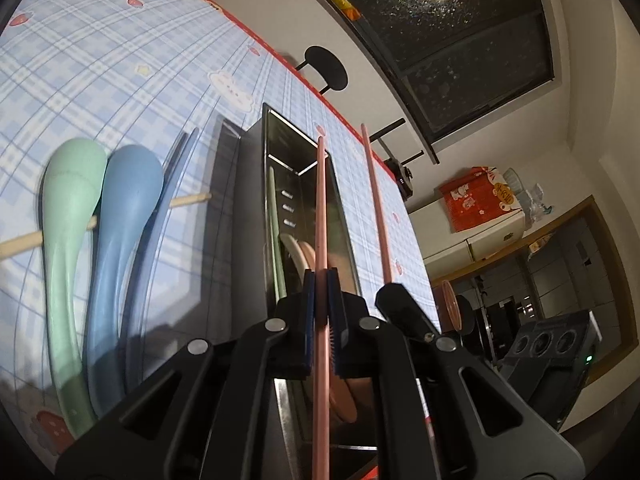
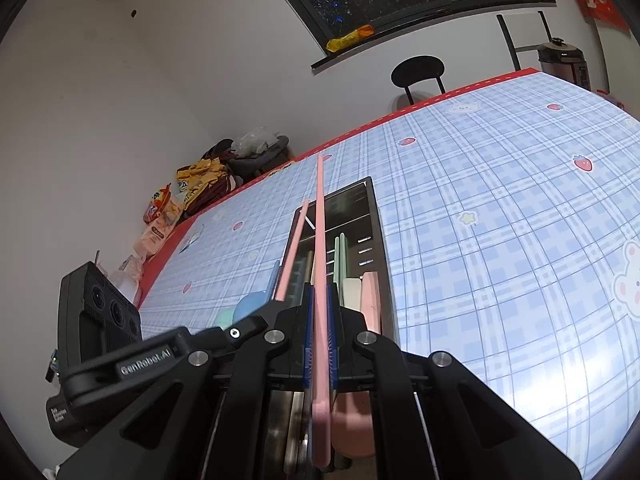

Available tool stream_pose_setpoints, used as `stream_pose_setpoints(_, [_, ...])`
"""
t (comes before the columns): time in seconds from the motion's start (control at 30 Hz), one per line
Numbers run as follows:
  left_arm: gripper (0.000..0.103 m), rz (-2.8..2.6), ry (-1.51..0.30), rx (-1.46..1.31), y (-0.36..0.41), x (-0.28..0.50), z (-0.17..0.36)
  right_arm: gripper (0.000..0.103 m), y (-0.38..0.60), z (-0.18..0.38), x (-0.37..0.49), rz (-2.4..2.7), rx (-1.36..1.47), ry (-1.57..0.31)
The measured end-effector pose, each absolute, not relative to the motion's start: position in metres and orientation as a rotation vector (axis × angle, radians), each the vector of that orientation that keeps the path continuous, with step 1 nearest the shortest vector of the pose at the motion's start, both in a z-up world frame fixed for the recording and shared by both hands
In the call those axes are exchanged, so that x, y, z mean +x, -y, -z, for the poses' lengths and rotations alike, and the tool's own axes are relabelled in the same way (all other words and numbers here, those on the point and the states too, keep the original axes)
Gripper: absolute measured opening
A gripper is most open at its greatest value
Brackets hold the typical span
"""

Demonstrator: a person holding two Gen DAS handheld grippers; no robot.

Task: Organize utensils
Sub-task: 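Lower both pink chopsticks into the steel caddy and open both grippers, then move both open grippers back toward the green and blue spoons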

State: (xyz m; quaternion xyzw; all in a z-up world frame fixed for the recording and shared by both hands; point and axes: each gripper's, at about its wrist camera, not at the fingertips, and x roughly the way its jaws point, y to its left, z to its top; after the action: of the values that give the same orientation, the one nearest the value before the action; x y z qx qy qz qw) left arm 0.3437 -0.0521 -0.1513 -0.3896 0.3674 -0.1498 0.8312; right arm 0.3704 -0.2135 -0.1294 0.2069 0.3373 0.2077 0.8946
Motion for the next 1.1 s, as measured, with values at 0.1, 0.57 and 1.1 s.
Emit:
stream_pose_setpoints(0.1, [0.009, 0.315, -0.786, -0.813, 0.055, 0.344, 0.152, 0.007, 0.214, 0.13, 0.37, -0.43, 0.431, -0.7])
stream_pose_setpoints(0.57, [0.053, 0.265, -0.695, -0.674, 0.034, 0.336, 0.119, 0.007, 0.214, 0.133, 0.37, -0.434, 0.427, -0.708])
stream_pose_setpoints(1.1, [0.097, -0.075, -0.58, -0.292, -0.081, 0.307, 0.085, 0.097, 0.189, 0.128, 0.362, -0.414, 0.337, -0.688])
